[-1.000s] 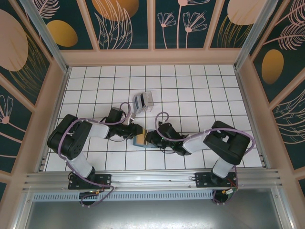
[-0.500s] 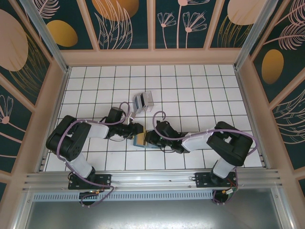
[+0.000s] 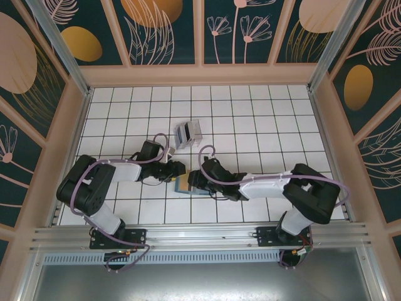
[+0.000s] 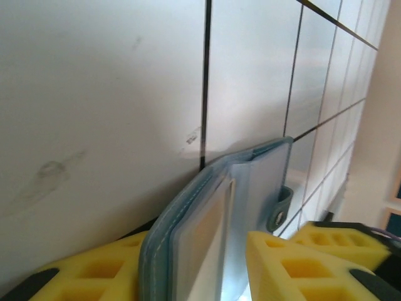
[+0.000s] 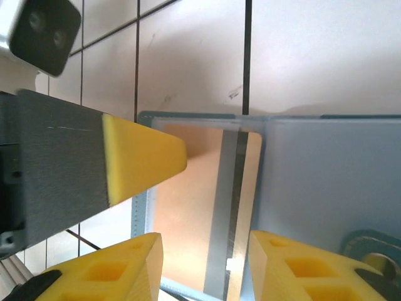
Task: Put the credit cards into the card holder
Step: Insert the credit card into the card slot.
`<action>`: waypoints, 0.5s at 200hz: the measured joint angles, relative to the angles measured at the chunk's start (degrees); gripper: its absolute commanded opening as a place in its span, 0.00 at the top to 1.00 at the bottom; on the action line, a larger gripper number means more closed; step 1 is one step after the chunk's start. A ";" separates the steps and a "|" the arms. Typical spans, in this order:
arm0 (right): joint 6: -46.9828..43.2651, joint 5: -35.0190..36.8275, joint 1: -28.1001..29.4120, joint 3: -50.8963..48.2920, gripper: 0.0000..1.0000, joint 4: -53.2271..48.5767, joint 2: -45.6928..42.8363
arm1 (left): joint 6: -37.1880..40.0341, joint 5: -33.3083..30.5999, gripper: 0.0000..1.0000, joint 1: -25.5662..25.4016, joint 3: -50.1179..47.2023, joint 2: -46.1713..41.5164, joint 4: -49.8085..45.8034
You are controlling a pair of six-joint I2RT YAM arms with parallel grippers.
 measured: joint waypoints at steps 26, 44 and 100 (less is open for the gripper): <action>-1.14 0.15 -0.15 -1.44 0.52 -2.27 -2.73 | 0.92 -1.03 0.62 0.24 0.00 -0.57 -1.29; -2.45 -1.66 -0.33 0.52 0.51 -5.64 -1.14 | 1.51 -1.57 0.68 0.24 0.00 -0.55 -1.75; -3.17 -2.38 0.76 13.55 0.38 -15.39 6.16 | 1.14 -1.55 0.66 1.07 -0.09 -0.63 -2.10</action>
